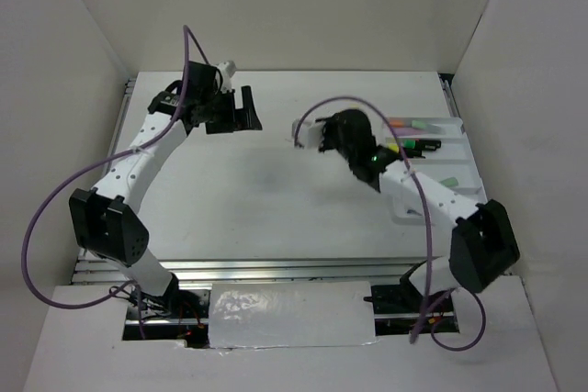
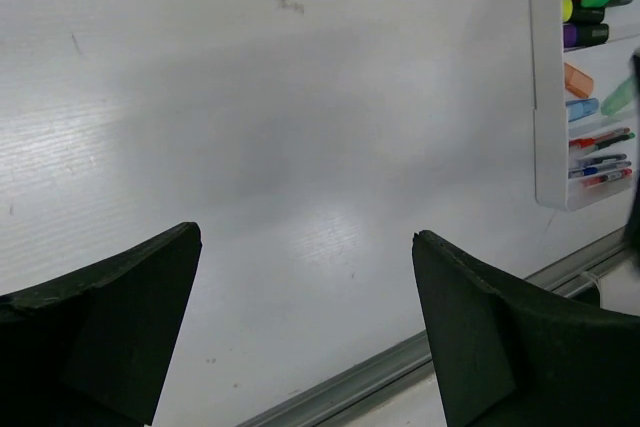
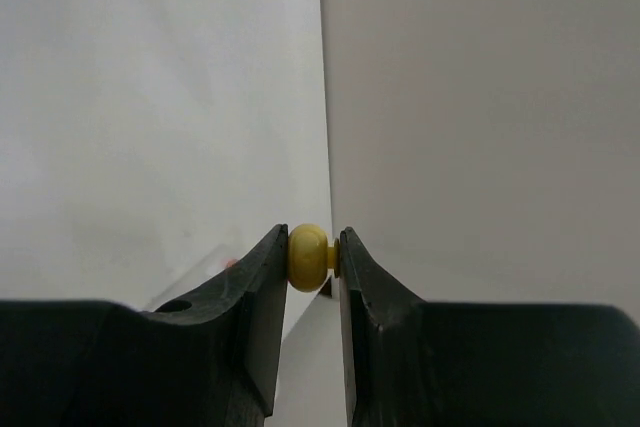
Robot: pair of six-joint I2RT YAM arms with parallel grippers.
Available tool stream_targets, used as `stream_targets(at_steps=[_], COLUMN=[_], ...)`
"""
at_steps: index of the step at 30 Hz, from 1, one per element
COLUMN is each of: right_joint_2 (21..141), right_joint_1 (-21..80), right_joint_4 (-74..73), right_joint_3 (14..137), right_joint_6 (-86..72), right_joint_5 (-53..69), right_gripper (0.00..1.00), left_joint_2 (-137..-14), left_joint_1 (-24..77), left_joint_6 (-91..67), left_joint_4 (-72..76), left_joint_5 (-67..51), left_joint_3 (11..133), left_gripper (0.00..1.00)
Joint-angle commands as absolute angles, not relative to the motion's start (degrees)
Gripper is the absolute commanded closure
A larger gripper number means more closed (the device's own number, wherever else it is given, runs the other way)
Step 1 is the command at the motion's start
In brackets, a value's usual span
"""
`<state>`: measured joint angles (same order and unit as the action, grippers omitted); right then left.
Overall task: Sort the stationery into containers
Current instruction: Pass the stationery from the left arm to the right, then place the stationery into the container
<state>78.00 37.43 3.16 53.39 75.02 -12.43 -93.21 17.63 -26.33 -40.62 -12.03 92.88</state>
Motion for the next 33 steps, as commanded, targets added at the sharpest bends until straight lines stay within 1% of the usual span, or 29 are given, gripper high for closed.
stream_targets(at_steps=[1,2,3,5,6,8,9,10,11,12,17,20,24,27,33], right_joint_2=[84.87,86.47,88.22,93.5,95.52,101.67,103.78,107.8,109.41,112.21,116.62,119.26,125.24,127.35,127.44], right_joint_1=[25.1,23.05,20.85,16.2,14.95,12.58,12.05,11.69,10.91,10.55,9.14,9.93,10.99,11.42,10.9], right_joint_4=[-11.32,-13.51,-17.89,-22.65,-28.77,-34.68,-40.63,-43.13,-47.68,-48.77,-48.78,-52.11,-55.1,-54.14,-47.2], right_joint_3=[65.8,68.61,74.04,79.43,84.85,90.33,96.01,98.41,102.09,103.26,103.71,106.17,108.63,109.95,105.74], right_joint_6=[68.9,69.52,70.13,71.98,72.5,72.6,72.25,72.25,72.42,72.77,75.41,75.76,74.89,74.09,78.3], right_joint_5=[-4.69,-3.27,-1.6,2.35,2.89,3.86,4.04,3.96,3.52,3.34,-2.0,-4.83,-12.9,-15.63,-23.81], right_gripper=[1.0,1.0,1.0,1.0,1.0,1.0,1.0,1.0,1.0,1.0,1.0,1.0,1.0,1.0,1.0], left_joint_2=[-89.57,-89.04,-88.25,-88.15,-88.59,-89.38,-90.25,-90.61,-91.05,-91.23,-92.81,-93.95,-95.01,-95.19,-95.45], left_joint_1=[17.23,17.05,17.05,17.14,17.05,16.96,17.05,17.05,16.96,16.96,16.61,16.61,16.61,16.44,16.26], left_joint_6=[-21.8,-21.1,-20.4,-19.69,-19.43,-19.16,-18.99,-18.98,-18.9,-18.98,-19.07,-18.9,-18.89,-18.72,-18.63], left_joint_4=[-33.95,-32.62,-31.65,-29.8,-29.53,-29.97,-30.14,-30.15,-29.97,-29.8,-29.35,-29.88,-30.32,-30.15,-30.06], left_joint_5=[-19.15,-19.42,-19.86,-21.08,-21.53,-22.41,-22.41,-22.33,-22.32,-22.5,-24.34,-24.87,-25.05,-24.7,-25.05], left_joint_3=[89.58,88.78,87.81,86.4,86.14,86.39,86.48,86.57,86.49,86.22,86.04,86.22,86.92,86.75,86.13], left_gripper=[0.01,0.01,0.01,0.01,0.01,0.01,0.01,0.01,0.01,0.01,0.01,0.01,0.01,0.01,0.01])
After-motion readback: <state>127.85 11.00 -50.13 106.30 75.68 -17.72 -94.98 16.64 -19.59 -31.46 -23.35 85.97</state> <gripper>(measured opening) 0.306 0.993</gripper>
